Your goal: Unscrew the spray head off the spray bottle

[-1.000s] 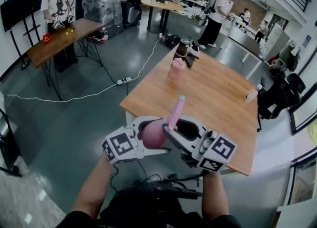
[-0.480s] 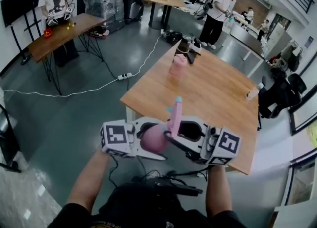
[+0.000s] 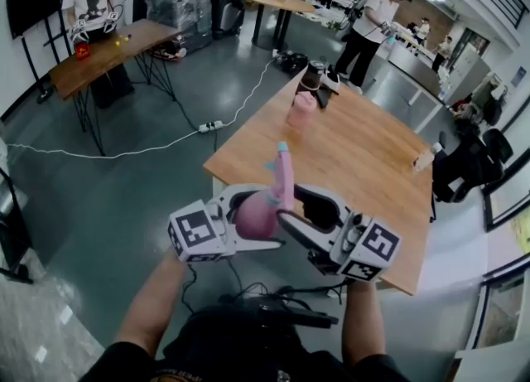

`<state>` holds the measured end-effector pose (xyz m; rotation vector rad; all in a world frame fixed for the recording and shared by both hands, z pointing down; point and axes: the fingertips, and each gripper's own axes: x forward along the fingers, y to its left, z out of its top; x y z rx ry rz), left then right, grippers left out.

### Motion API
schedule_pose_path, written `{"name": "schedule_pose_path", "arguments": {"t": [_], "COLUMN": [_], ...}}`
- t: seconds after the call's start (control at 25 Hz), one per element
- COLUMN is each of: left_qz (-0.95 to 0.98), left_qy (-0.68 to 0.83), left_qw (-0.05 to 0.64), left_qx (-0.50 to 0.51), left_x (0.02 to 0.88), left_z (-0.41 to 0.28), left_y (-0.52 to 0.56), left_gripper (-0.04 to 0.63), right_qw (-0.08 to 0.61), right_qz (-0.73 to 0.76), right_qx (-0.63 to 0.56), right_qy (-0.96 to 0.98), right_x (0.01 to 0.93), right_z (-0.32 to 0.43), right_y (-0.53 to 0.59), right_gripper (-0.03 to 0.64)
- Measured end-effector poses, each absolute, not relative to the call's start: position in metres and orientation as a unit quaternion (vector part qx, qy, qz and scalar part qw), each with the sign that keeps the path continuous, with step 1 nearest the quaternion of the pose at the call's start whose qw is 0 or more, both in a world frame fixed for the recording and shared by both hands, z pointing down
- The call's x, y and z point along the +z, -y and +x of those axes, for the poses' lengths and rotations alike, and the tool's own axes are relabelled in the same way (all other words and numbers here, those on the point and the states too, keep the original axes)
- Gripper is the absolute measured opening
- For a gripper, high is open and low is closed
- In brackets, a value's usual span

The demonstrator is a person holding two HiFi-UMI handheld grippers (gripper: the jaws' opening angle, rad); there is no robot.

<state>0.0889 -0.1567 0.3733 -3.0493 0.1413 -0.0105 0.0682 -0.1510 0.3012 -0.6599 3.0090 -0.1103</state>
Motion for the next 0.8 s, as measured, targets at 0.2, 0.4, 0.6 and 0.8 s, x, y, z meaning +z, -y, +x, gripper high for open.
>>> {"name": "schedule_pose_path", "arguments": {"t": [0.2,0.4,0.6,0.8], "left_qz": [-0.991,-0.981,-0.972,-0.963], "left_qy": [-0.124,-0.186,-0.226,-0.258], "left_qw": [0.056,0.054,0.065,0.061], "left_qx": [-0.007,-0.014,-0.033,-0.041], "left_x": [0.377,0.383,0.389,0.394], "left_z": [0.089,0.093,0.093,0.094], "left_y": [0.177,0.195,0.2,0.205], "left_gripper": [0.442,0.442,0.442,0.442], "right_qw": [0.043,0.05,0.033,0.03], "right_qz": [-0.258,-0.315,-0.347,-0.373], "right_qx": [-0.038,-0.055,-0.054,-0.064], "right_qy": [-0.964,-0.946,-0.936,-0.925], "right_x": [0.301,0.307,0.311,0.312], "right_z": [0.07,0.073,0.065,0.066], "right_y": [0.158,0.177,0.182,0.187], "right_gripper": [0.201,0.201,0.201,0.195]}}
